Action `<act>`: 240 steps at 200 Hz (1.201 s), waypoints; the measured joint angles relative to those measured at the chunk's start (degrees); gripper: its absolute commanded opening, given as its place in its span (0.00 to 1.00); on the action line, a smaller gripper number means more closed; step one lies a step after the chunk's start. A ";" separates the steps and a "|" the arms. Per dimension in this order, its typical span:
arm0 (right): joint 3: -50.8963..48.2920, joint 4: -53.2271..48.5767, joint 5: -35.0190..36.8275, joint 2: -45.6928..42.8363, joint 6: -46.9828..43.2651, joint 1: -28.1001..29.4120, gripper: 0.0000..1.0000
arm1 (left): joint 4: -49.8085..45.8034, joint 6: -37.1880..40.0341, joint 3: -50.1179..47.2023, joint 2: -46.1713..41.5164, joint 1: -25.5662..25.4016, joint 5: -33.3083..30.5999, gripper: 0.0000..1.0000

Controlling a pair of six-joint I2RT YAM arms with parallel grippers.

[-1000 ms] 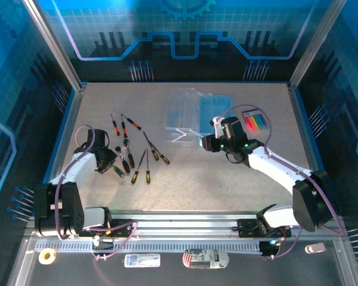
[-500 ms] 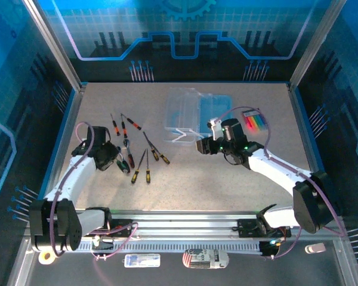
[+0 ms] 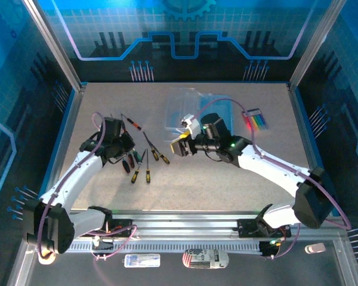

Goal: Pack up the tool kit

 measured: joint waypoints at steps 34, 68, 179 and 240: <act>1.36 2.40 -2.78 6.71 4.31 3.26 0.63 | 1.38 -1.62 1.99 1.40 -4.76 0.20 0.08; 2.95 4.50 -5.38 12.35 8.48 5.11 0.64 | 2.60 -2.75 3.04 2.27 -7.04 0.20 0.08; 6.91 10.32 -10.05 20.11 16.79 5.49 0.43 | 5.57 -5.07 2.91 2.58 -9.09 0.17 0.07; 7.52 9.90 -9.60 20.98 18.97 5.46 0.18 | 8.37 -5.81 -0.44 0.26 -9.22 -0.28 0.19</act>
